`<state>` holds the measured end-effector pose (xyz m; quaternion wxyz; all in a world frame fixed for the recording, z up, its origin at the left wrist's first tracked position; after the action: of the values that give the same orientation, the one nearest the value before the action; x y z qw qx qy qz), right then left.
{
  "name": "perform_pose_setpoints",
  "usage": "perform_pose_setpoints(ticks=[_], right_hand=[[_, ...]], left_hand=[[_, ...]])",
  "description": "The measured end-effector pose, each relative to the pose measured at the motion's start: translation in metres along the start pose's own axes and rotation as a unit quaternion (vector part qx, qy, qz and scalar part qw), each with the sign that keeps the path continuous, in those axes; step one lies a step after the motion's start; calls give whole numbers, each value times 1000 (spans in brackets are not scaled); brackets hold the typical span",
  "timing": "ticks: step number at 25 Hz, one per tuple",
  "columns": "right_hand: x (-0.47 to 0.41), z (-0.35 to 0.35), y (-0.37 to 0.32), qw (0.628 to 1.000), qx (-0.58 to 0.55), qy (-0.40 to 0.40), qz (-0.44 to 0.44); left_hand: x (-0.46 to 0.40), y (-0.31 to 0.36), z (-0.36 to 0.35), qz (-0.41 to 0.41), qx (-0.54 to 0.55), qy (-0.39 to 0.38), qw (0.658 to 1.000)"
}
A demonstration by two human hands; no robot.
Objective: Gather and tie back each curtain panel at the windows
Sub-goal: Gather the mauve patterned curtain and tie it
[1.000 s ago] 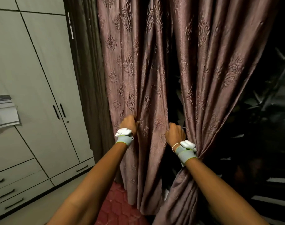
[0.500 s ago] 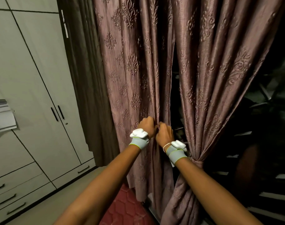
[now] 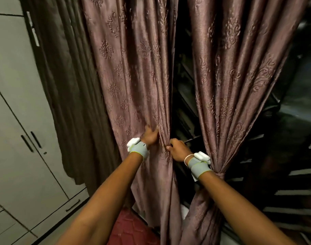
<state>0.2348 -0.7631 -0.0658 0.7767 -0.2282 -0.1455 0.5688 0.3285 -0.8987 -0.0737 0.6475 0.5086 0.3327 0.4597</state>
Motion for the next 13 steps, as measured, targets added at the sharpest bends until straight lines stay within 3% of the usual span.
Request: perform_pose_setpoints(ticks=[2, 3, 8, 13], right_hand=[[0, 0, 4, 1000, -9, 8, -16], [0, 2, 8, 999, -10, 22, -26], [6, 17, 18, 984, 70, 137, -94], [5, -1, -7, 974, 111, 170, -96]], left_hand=[[1, 2, -11, -33, 21, -82, 996], [5, 4, -9, -49, 1, -87, 995], [21, 15, 34, -111, -190, 63, 973], [50, 20, 18, -195, -316, 6, 928]])
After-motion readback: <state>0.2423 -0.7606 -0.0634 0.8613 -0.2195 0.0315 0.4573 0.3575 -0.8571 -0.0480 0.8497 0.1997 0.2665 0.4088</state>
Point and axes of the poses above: each hand's wrist, its own x-axis away from the middle knuckle, its own z-axis out of the back of the hand, y = z × x, the point moved 8 cm from there along -x, towards the middle knuckle, and after that the axes turned 4 degrees about x, right-handed, at the moved point
